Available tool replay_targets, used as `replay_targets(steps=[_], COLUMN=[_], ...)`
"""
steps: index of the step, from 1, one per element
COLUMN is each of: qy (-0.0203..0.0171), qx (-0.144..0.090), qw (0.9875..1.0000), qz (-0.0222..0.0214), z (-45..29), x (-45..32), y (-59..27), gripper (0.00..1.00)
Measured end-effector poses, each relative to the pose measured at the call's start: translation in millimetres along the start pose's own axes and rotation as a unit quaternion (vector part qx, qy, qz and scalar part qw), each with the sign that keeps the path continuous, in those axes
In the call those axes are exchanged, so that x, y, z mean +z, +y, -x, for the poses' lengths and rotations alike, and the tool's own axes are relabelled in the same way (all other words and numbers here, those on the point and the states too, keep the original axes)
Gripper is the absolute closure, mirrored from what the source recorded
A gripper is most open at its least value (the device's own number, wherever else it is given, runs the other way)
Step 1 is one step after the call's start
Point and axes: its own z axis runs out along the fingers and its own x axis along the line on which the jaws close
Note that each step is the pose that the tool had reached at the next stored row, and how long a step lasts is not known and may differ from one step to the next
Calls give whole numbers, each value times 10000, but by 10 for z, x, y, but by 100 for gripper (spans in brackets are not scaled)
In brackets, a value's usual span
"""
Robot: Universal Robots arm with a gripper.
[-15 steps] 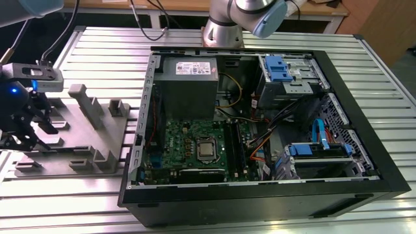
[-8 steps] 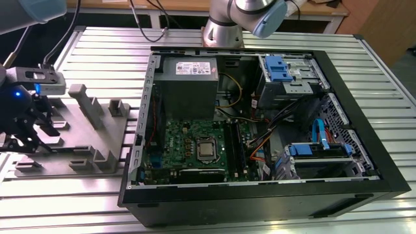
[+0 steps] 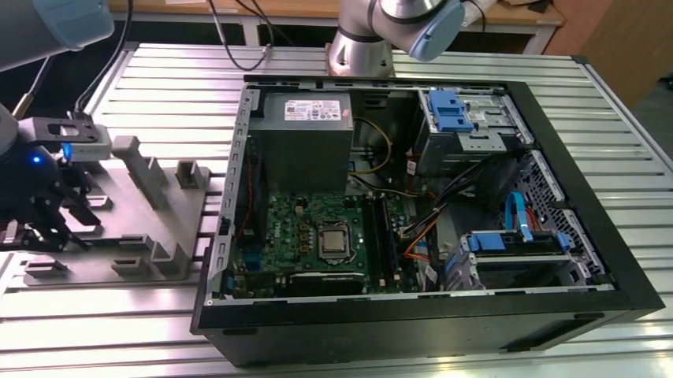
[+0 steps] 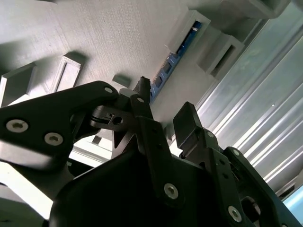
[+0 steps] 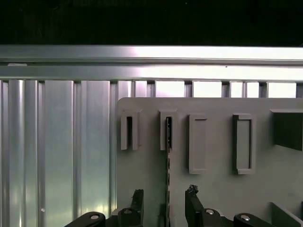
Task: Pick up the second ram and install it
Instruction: 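Pick up the second ram and move it above second insertion slot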
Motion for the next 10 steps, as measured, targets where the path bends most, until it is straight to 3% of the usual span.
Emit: replay_targets(steps=[10], qy=[-2], qx=[-74], qw=[10000], qz=[1], z=[0], x=[162], y=[24], gripper=[53])
